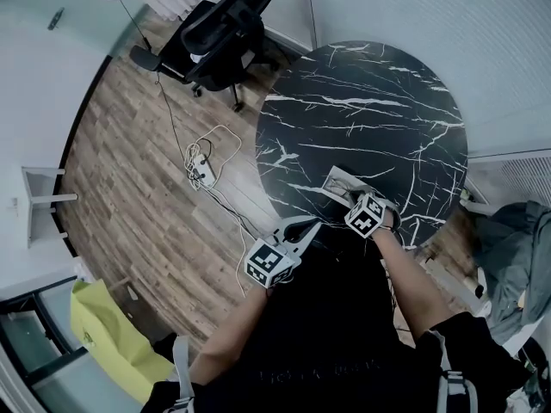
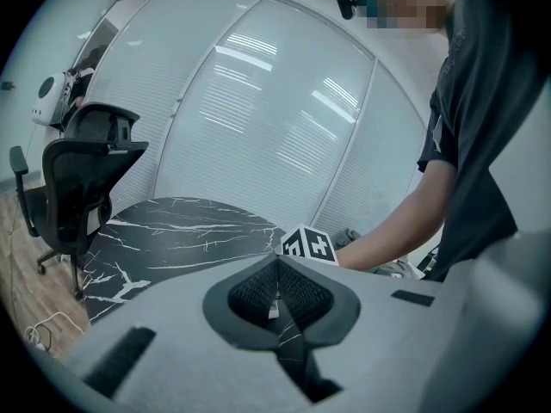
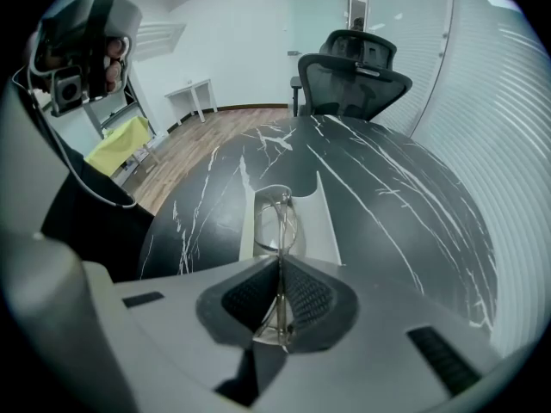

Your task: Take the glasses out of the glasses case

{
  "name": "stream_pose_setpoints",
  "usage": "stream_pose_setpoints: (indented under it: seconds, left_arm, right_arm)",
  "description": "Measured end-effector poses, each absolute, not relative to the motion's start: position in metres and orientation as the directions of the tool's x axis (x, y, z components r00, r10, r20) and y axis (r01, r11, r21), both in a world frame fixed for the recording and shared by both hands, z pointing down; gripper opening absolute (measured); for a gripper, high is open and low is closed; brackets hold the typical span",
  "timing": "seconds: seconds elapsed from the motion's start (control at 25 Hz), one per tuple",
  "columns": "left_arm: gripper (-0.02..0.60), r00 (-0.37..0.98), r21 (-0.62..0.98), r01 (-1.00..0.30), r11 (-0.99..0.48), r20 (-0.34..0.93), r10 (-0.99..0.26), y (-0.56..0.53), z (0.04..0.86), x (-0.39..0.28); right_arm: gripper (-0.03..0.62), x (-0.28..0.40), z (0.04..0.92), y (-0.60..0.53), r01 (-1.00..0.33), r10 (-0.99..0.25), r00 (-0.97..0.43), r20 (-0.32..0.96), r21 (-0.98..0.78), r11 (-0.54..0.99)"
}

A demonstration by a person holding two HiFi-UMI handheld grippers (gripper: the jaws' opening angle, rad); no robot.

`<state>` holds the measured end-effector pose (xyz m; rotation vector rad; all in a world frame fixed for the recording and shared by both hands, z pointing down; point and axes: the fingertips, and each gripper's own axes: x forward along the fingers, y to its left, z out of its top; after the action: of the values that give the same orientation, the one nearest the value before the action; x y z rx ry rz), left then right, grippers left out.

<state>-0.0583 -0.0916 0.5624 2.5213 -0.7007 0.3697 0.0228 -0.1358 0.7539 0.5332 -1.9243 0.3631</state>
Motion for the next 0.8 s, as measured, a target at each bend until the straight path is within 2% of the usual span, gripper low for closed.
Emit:
stream_pose_setpoints:
  seconds: [0.8]
  left_arm:
    - [0.019,0.821,0.368,-0.565,-0.739,0.345,-0.455,-0.108,0.553,-0.070]
  right_arm:
    - [0.035,0.041,0.693,-0.139,-0.665,-0.351,-0.431,0.831,-0.030,0.746]
